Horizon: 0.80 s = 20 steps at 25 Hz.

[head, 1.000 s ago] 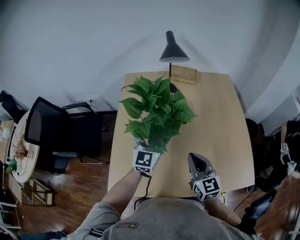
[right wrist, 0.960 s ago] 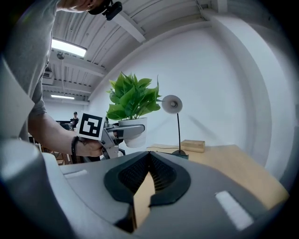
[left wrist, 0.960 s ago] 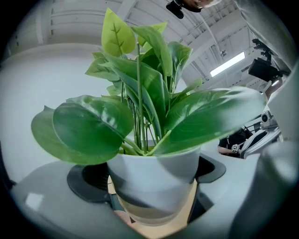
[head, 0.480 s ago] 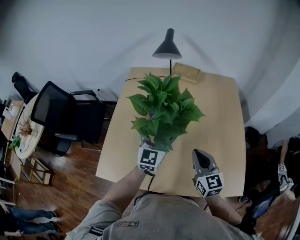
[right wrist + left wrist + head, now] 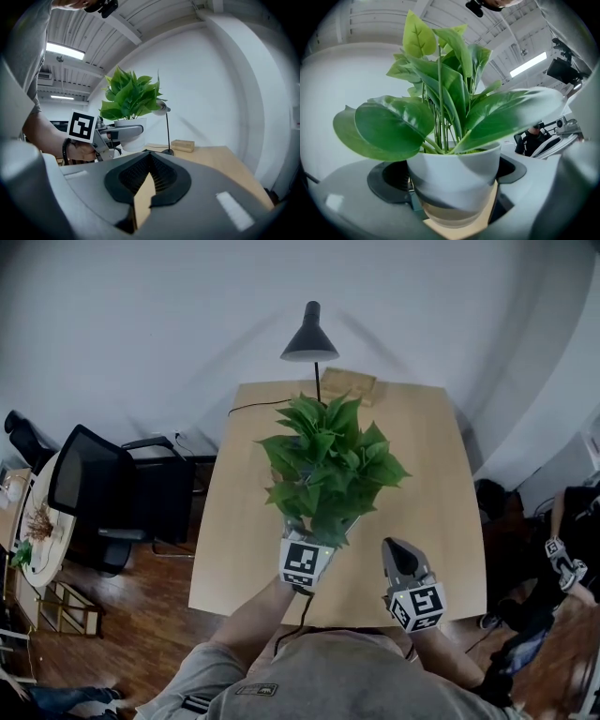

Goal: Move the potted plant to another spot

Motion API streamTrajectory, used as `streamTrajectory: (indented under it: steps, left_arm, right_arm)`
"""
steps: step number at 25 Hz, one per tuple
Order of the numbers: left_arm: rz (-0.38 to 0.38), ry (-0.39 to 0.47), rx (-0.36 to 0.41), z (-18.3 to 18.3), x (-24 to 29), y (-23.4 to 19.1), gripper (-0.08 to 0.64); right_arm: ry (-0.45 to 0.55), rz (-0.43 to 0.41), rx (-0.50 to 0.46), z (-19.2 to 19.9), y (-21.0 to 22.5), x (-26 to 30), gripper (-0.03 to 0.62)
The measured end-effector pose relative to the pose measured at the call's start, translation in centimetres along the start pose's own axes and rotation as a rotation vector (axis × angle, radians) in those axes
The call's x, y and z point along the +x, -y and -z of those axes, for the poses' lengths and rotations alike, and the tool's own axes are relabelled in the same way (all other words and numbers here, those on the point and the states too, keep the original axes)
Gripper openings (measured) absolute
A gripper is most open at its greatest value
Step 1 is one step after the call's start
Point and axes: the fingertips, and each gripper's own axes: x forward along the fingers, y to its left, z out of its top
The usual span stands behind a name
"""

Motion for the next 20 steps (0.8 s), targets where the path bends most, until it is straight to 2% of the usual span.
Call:
streamTrajectory:
  steps: [5,10,20]
  left_arm:
    - [0.03,-0.006,-0.012,0.6,0.7,0.7,0.526]
    - [0.036,-0.021,-0.004,1.4,2.5,2.5,0.526]
    - [-0.005,-0.064,-0.006,3.9,11.6,8.4,0.526]
  right_arm:
    - [-0.009,0.041,0.014,0.4,0.7,-0.5,0.005]
    - [-0.008,0.043,0.019,1.0,3.0,-0.8,0.005]
    - [-0.04,0.011,0.009,1.9,14.9,-1.4,0.005]
